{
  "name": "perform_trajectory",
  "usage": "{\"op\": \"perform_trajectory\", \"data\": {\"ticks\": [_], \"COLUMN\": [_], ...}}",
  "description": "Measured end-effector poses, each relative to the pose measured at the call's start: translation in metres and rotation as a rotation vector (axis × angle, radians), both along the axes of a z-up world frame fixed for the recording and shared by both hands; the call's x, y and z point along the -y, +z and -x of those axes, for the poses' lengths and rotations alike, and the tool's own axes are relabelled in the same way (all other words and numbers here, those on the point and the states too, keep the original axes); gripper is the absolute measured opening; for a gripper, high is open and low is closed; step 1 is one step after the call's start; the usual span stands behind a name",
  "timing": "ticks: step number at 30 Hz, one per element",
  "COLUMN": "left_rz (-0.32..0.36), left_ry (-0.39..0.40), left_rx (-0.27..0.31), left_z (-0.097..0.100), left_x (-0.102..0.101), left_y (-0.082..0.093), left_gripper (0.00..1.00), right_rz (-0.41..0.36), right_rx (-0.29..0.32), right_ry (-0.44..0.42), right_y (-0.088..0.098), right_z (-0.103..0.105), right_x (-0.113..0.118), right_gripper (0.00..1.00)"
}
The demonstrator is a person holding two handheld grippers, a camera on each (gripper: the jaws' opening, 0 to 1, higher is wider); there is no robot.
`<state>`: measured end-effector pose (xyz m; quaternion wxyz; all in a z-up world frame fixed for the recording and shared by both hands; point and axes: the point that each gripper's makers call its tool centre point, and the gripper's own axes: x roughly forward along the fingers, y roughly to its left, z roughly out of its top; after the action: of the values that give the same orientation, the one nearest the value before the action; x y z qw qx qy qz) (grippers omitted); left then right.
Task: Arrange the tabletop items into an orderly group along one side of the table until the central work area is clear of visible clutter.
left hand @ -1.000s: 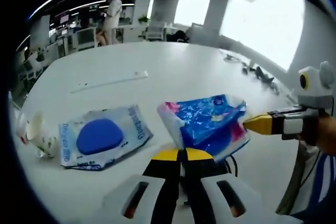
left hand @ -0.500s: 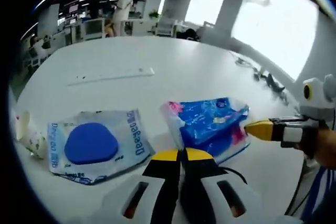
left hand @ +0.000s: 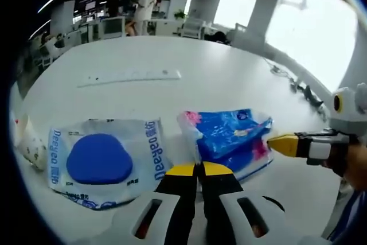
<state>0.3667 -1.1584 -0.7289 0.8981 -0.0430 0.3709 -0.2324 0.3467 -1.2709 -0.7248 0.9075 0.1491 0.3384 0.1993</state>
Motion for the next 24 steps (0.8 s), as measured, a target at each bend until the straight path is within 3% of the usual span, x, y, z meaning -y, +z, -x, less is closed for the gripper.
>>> {"op": "perform_trajectory", "data": {"ticks": [24], "left_rz": [-0.027], "left_ry": [0.01], "left_rx": [-0.018], "left_z": [-0.002], "left_x": [-0.002], "left_y": [-0.017], "left_gripper": [0.02], "right_rz": [-0.044], "right_rx": [-0.029], "right_ry": [-0.011], "right_y": [-0.017], "right_z": [-0.006], "right_x": [-0.002], "right_gripper": [0.0]}}
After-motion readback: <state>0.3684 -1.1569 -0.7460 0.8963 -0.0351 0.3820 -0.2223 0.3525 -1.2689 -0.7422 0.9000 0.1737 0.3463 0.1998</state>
